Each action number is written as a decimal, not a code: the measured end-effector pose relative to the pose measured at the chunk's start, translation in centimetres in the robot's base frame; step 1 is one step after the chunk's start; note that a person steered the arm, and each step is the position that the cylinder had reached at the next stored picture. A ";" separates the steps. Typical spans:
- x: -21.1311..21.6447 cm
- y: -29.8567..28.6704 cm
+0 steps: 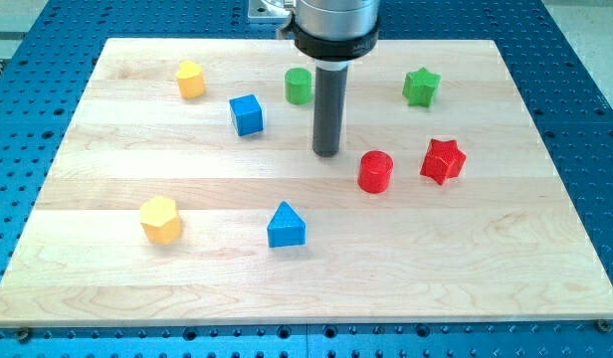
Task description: Move your arm to the left of hexagon
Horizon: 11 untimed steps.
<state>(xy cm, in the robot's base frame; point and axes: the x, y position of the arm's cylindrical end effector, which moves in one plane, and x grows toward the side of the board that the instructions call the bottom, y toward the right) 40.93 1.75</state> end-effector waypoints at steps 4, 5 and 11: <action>4.3 -8.2; 4.4 -9.8; 10.2 -23.3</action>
